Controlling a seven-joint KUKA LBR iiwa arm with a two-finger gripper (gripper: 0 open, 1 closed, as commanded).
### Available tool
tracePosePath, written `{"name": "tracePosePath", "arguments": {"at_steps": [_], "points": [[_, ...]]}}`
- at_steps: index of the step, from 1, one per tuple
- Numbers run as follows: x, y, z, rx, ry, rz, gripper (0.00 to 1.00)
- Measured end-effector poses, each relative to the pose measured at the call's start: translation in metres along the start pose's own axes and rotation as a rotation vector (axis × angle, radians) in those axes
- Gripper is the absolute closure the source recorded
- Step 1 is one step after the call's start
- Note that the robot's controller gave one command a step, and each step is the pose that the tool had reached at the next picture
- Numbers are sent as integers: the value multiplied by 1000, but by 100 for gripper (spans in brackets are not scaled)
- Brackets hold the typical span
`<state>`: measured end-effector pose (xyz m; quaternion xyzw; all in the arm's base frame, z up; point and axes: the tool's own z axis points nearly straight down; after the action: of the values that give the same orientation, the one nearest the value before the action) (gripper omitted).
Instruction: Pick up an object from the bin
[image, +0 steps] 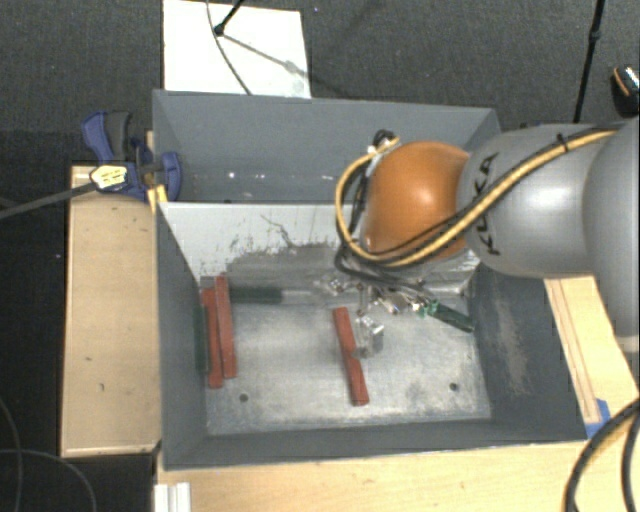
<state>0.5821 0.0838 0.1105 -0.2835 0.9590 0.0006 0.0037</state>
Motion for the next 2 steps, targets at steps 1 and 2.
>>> {"name": "tracePosePath", "arguments": {"at_steps": [1,2], "points": [[15,-25,40,-3,7,-491,0],[14,-24,39,-3,5,-486,100]]}}
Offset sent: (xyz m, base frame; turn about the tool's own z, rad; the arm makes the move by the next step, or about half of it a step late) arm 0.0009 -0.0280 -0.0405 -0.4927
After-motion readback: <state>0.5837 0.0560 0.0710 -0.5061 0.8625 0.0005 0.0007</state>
